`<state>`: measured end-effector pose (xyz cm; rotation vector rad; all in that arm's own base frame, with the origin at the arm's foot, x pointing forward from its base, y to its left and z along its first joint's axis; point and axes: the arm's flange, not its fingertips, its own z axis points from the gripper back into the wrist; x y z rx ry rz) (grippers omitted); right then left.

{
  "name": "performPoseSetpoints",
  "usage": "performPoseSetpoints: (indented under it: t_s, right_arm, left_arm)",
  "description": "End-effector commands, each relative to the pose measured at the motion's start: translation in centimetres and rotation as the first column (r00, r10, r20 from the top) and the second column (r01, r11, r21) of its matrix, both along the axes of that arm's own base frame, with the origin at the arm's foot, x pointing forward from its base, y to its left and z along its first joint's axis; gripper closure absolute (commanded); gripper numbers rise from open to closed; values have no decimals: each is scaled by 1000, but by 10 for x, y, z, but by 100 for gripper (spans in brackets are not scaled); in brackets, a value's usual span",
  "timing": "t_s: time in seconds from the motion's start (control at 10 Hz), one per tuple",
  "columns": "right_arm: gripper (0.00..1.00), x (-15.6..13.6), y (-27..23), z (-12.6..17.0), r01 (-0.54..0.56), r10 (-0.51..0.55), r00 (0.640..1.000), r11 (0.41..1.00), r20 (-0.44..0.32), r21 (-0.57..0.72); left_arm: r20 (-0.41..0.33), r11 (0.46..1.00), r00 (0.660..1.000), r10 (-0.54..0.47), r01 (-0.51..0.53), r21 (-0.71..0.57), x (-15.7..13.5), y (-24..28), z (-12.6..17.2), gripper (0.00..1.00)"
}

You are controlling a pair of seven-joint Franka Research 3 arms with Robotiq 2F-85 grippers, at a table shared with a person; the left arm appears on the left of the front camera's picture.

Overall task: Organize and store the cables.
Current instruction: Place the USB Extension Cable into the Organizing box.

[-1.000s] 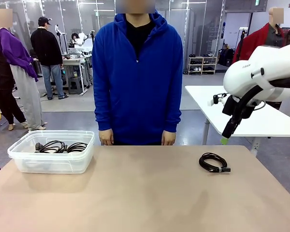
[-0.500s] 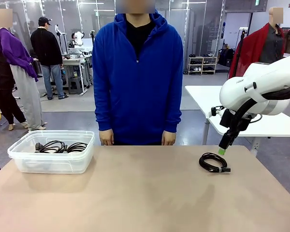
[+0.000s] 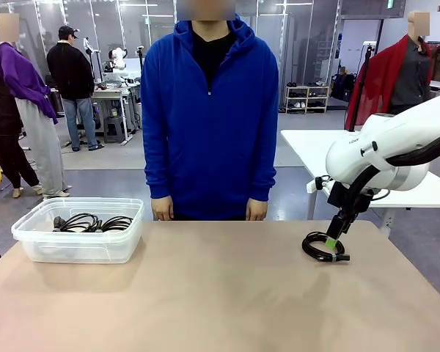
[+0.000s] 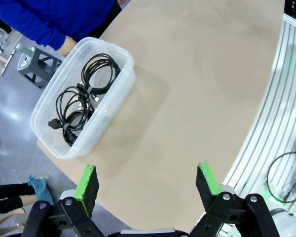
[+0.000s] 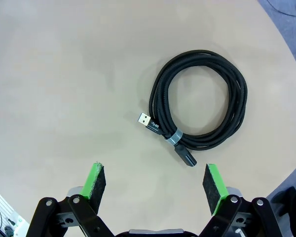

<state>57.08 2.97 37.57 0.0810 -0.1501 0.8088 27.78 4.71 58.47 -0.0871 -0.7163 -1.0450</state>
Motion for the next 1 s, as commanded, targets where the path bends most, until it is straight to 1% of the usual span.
performPoseSetpoints:
  t_s: [0.0, 0.2, 0.5, 0.8, 0.9]
  right_arm:
    - [0, -4, 1, -2, 11, -11, 1000, 1000, 20, -2]
    - [0, -5, 0, -7, 7, -7, 1000, 1000, 20, -1]
    - [0, -3, -2, -12, 0, 0, 999, 1000, 49, 0]
    - [0, 1, -1, -24, -5, 5, 999, 1000, 42, 1]
    - [0, 4, -2, -32, -7, 7, 1000, 1000, 31, 1]
  left_arm:
    - [-3, 1000, 1000, -2, 2, 1, -1, 0, 0, 0]
    - [-3, 1000, 1000, -2, 2, 1, -1, 0, 0, 0]
    - [-3, 1000, 1000, -2, 2, 1, -1, 0, 0, 0]
    - [-3, 1000, 1000, -2, 2, 1, -1, 0, 0, 0]
    - [-3, 1000, 1000, -2, 2, 1, -1, 0, 0, 0]
